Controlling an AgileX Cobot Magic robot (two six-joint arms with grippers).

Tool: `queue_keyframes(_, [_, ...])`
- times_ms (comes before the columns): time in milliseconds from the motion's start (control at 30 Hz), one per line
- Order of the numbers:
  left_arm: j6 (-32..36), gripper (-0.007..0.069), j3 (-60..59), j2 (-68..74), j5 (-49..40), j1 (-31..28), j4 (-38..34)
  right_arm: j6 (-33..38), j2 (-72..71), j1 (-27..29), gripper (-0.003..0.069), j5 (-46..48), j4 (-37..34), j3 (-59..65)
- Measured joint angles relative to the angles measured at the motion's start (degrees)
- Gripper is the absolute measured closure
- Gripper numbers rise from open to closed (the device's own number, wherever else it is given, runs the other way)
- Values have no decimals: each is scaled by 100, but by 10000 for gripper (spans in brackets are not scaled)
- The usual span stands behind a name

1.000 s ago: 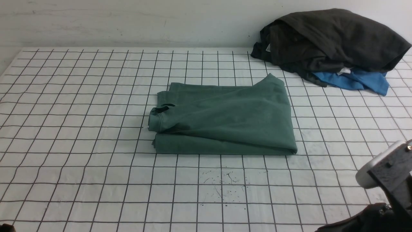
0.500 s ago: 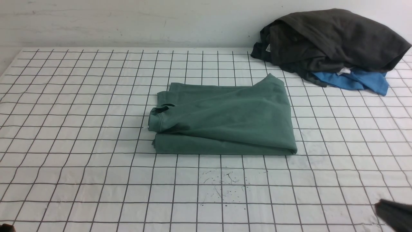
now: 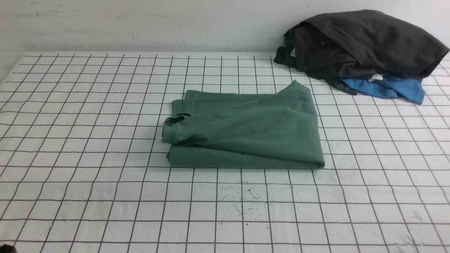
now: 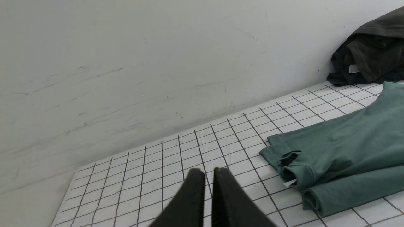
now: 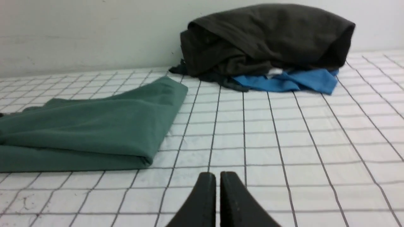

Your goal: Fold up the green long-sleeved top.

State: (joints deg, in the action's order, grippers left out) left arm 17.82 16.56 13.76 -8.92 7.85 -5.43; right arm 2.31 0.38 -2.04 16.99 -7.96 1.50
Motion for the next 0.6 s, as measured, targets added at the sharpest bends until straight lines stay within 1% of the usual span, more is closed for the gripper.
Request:
queue_keyframes(67, [0,602,0,0,0,0,0,-30,0,7,645,294,87,0])
queue_keyframes(167, [0,602,0,0,0,0,0,-138,0,1,645,355,242,-5])
queue_keyframes(267, [0,602,0,0,0,0,0,-334,0,-16,645,373,505,-11])
queue_keyframes(300, [0,602,0,0,0,0,0,-496,0,-70,645,373,760,-11])
queue_keyframes(400, [0,602,0,0,0,0,0,-610,0,-119,645,373,901,-11])
queue_keyframes(600, [0,602,0,0,0,0,0,-751,0,-119,645,373,924,-11])
